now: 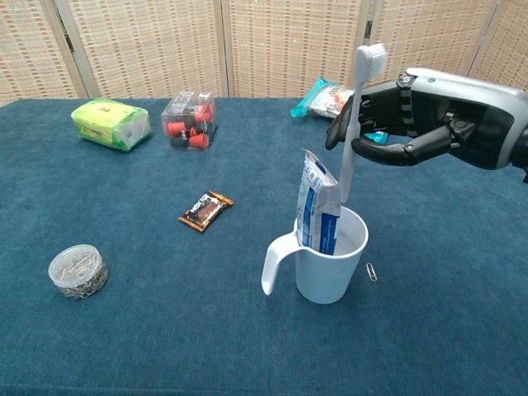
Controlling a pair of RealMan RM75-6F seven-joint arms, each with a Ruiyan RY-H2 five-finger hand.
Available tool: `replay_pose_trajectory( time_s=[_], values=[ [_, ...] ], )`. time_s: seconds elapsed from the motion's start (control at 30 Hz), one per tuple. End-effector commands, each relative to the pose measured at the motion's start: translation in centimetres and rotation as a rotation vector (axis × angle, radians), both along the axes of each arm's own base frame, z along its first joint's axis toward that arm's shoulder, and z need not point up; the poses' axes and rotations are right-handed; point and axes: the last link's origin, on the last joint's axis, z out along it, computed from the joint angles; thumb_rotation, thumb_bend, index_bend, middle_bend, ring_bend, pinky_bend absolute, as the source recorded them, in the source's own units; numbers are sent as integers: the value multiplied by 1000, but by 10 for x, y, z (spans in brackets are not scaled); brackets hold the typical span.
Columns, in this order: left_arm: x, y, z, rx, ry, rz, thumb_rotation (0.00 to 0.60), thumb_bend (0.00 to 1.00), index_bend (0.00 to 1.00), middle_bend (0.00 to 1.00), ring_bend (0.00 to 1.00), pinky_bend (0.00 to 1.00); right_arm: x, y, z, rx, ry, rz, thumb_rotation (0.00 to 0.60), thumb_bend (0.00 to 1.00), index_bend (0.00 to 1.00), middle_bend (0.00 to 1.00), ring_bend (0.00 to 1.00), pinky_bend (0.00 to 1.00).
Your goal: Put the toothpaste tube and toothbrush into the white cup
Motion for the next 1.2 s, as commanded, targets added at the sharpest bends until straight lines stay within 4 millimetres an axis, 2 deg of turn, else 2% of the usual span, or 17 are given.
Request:
replay_pose_trajectory(
  time_s=[0.03, 0.27, 0.7, 0.8, 1.0, 1.13, 1.2],
  values=[
    [0, 0, 0, -2, 1, 0, 600, 248, 260, 108, 98, 154, 3, 3, 0, 17, -31, 8, 600, 340, 607, 422, 226, 204],
    [-1, 0, 0, -1, 4, 7, 600, 248, 260, 108, 99, 155, 2, 7, 1, 33, -49, 13, 600, 340, 607, 422, 226, 204],
    [-3, -1, -1, -9, 2, 14, 600, 248, 260, 105, 98, 154, -16, 9, -18, 84, -60, -50, 600, 340, 606, 419, 226, 204],
    [-4, -1, -2, -12, 1, 16, 600, 248, 260, 105, 98, 154, -20, 9, -20, 85, -46, -51, 600, 340, 525, 392, 224, 204],
    [-7, 0, -1, -3, -2, 27, 600, 248, 260, 105, 98, 154, -27, 11, -23, 98, -4, -36, 600, 332, 250, 270, 145, 193],
    [-7, 1, -2, -2, -5, 19, 600, 248, 260, 105, 98, 154, -32, 14, -14, 69, 41, -6, 600, 326, 75, 175, 71, 139],
    [-6, 2, -2, -1, -7, 13, 600, 248, 260, 105, 99, 155, -34, 16, -6, 38, 55, 4, 600, 325, 45, 157, 58, 126]
  ],
)
